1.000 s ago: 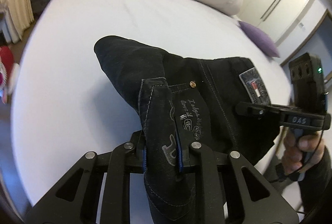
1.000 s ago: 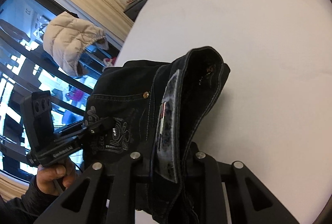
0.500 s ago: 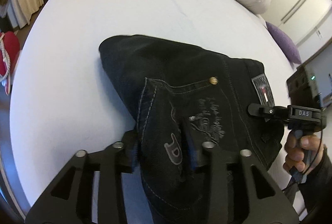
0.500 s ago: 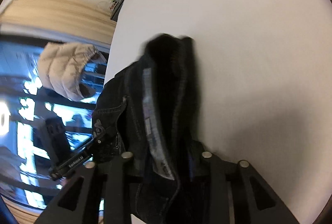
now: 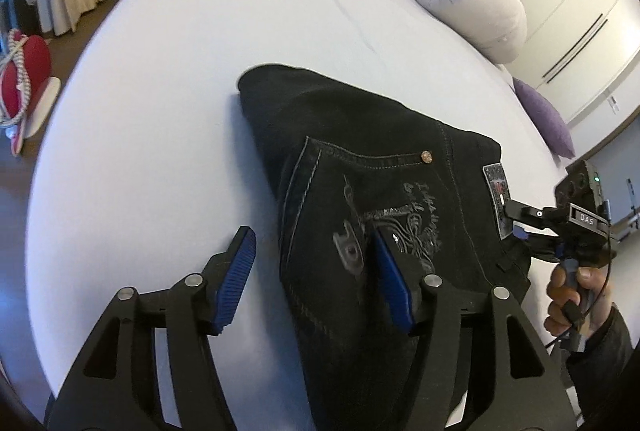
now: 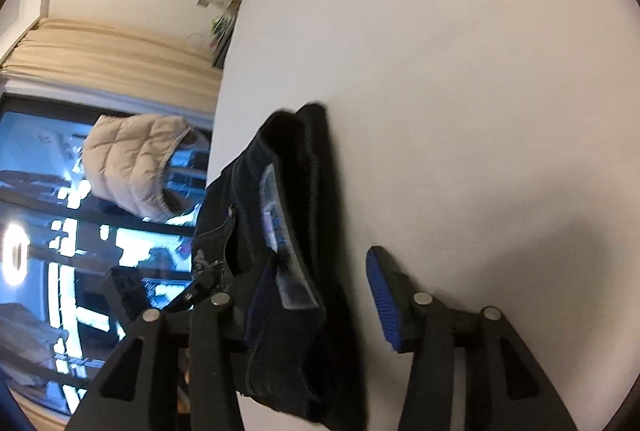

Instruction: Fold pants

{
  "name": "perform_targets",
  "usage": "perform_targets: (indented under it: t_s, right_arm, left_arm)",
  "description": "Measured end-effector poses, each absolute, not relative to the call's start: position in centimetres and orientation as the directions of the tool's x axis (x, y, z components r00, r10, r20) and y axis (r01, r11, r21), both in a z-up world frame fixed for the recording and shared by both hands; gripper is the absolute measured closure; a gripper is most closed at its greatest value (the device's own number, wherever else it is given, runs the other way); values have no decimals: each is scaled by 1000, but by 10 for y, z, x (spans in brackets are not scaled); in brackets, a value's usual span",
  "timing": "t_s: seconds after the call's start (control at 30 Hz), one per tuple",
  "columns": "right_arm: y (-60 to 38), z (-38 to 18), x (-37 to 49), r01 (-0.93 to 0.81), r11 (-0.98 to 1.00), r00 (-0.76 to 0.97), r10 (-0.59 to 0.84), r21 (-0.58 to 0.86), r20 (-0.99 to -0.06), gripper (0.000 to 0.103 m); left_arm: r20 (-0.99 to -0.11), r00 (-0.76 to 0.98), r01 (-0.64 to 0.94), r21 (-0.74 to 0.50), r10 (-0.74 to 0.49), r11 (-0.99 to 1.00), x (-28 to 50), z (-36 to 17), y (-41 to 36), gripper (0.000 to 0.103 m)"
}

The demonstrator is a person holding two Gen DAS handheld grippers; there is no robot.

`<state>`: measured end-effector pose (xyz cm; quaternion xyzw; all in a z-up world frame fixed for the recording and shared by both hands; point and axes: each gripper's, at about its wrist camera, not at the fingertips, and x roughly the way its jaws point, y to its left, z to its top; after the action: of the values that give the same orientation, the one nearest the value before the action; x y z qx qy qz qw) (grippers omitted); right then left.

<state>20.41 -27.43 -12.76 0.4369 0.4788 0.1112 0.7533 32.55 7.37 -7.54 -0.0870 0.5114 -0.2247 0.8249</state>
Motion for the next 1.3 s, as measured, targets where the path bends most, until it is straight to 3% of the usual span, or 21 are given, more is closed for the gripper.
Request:
perform_targets:
  t_s: [0.07, 0.13, 0.27, 0.33, 0.4, 0.47, 0.5, 0.57, 0.63, 0.73, 0.83, 0.93, 1.0, 1.13, 1.3]
  right_arm:
    - [-279, -117, 190, 267, 614, 539, 544, 743, -643, 50]
    - [-277, -101, 178, 254, 640, 569, 507, 725, -647, 50]
    - [-259, -53, 151, 208, 767, 645, 359, 607, -675, 46]
    - [-249, -23, 135, 202, 831, 703, 246, 519, -667, 37]
    - [-238, 12, 115, 205, 873, 779, 129, 444, -614, 28]
    - [-228, 49, 91, 206, 908, 857, 13, 365, -516, 7]
    - [-223, 65, 80, 209, 922, 885, -36, 327, -464, 2]
    - [-210, 97, 56, 213, 948, 935, -127, 237, -332, 0]
    - [-200, 120, 42, 229, 961, 948, -184, 155, -259, 0]
    - [-181, 151, 25, 257, 964, 955, -242, 72, -171, 0]
    - [-175, 168, 10, 270, 960, 955, -258, 71, -147, 0]
    - [-166, 180, -6, 266, 962, 958, -257, 62, -128, 0]
    - [-164, 184, -8, 259, 964, 959, -249, 62, -134, 0]
    - [-164, 184, -16, 251, 965, 960, -237, 81, -150, 0]
    - [-167, 170, -9, 287, 955, 930, -258, 79, -261, 0]
  left_arm:
    - [-792, 434, 283, -334, -430, 899, 309, -58, 79, 41]
    - [-758, 514, 300, -280, -402, 912, 288, -38, 67, 27]
    - [-631, 710, 320, -107, -313, 941, 237, 22, 54, 21]
    - [-539, 801, 292, -31, -262, 956, 206, 54, 46, 4]
    - [-419, 882, 249, 27, -215, 968, 173, 85, 43, 0]
    - [-282, 938, 230, 70, -202, 971, 140, 115, 42, 0]
    - [-208, 958, 220, 89, -197, 972, 122, 129, 42, 0]
    - [-116, 972, 215, 93, -204, 972, 96, 153, 45, 0]
    - [-65, 983, 179, 96, -173, 979, 77, 169, 48, 0]
    - [-70, 982, 184, 120, -177, 975, 64, 187, 44, 0]
    - [-112, 978, 186, 93, -176, 978, 58, 198, 54, 0]
    - [-243, 950, 209, 34, -194, 977, 58, 210, 66, 0]
    - [-312, 936, 194, 67, -165, 979, 64, 212, 64, 0]
    - [-307, 948, 142, 167, -86, 976, 64, 201, 50, 0]
    - [-473, 879, 119, 106, -55, 987, 88, 164, 42, 0]
